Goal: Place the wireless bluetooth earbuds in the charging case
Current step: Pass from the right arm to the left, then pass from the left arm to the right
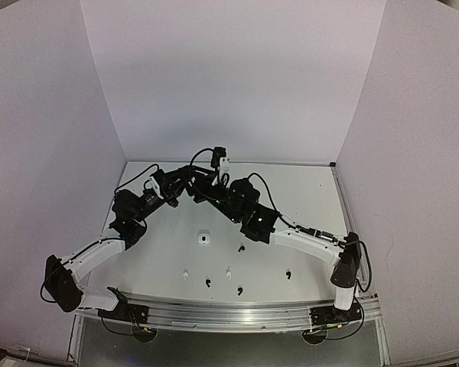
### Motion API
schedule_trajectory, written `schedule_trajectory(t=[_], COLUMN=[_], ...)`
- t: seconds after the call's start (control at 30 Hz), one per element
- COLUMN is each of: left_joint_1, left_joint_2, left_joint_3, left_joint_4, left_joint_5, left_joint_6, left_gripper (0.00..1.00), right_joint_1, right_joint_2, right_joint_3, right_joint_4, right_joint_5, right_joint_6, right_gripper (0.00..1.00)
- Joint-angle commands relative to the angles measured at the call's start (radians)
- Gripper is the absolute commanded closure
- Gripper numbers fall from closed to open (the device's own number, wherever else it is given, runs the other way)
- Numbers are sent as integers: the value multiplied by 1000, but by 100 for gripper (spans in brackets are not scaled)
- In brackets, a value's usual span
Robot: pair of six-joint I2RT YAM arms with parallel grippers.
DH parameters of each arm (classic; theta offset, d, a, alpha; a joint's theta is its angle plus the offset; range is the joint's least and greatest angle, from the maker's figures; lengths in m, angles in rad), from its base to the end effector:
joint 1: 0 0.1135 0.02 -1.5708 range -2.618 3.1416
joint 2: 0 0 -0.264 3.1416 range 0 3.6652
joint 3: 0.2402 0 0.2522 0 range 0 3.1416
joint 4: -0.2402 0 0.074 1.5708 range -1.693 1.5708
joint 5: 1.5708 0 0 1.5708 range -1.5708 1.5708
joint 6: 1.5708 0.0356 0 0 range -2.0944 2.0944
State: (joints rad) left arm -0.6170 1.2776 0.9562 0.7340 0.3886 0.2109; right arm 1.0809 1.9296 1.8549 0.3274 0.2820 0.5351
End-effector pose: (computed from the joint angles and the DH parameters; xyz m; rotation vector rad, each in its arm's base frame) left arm 0.2312 -0.1806 0.3887 0.7856 0.9208 -0.5809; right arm 0.2281 0.4067 0.4293 -0.1306 1.4211 1.1724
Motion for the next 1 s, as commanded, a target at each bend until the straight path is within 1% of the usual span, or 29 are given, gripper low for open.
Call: schedule_trajectory(t=[0.0, 0.07, 0.1, 0.13, 0.17, 0.2, 0.27, 0.33, 0.37, 0.43, 0.5, 0.53, 0.6, 0.67, 0.7, 0.9, 0.97], left_joint_1=[-1, 0, 0, 1, 4, 8, 25, 55, 72, 110, 139, 144, 146, 146, 146, 144, 145], left_joint_2=[-49, -63, -70, -76, -79, -81, -84, -83, -80, -70, -59, -53, -33, -16, -11, 2, 5], left_joint_3=[52, 59, 67, 75, 81, 86, 90, 98, 104, 113, 119, 125, 143, 153, 157, 174, 179], left_joint_4=[-48, -108, -146, -189, -221, -246, -280, -303, -309, -305, -286, -275, -293, -316, -330, -380, -383], left_joint_5=[-3, 21, 38, 60, 77, 94, 147, 240, 307, 410, 518, 577, 644, 687, 697, 724, 741], left_joint_6=[-49, -72, -84, -97, -113, -135, -190, -275, -313, -417, -496, -520, -540, -536, -524, -492, -490], left_gripper=[100, 100, 100, 100, 100, 100, 100, 100, 100, 100, 100, 100, 100, 100, 100, 100, 100], right_joint_1=[-4, -5, -7, -9, -12, -18, -33, -67, -86, -134, -164, -174, -179, -179, -179, -179, -179], right_joint_2=[-4, -28, -44, -63, -80, -96, -133, -180, -207, -252, -287, -295, -286, -257, -245, -173, -150], right_joint_3=[20, 2, -7, -15, -19, -24, -44, -79, -101, -133, -150, -141, -108, -53, -37, 20, 37], right_joint_4=[42, 40, 37, 28, 14, -4, -32, -57, -69, -116, -194, -240, -366, -461, -480, -494, -496], right_joint_5=[-22, -44, -61, -81, -101, -126, -185, -300, -354, -492, -596, -644, -722, -757, -757, -771, -778], right_joint_6=[-38, -86, -118, -154, -182, -209, -250, -268, -266, -272, -301, -316, -349, -369, -368, -349, -339], right_gripper=[80, 46, 33, 24, 20, 18, 16, 15, 15, 16, 18, 19, 21, 25, 27, 36, 41])
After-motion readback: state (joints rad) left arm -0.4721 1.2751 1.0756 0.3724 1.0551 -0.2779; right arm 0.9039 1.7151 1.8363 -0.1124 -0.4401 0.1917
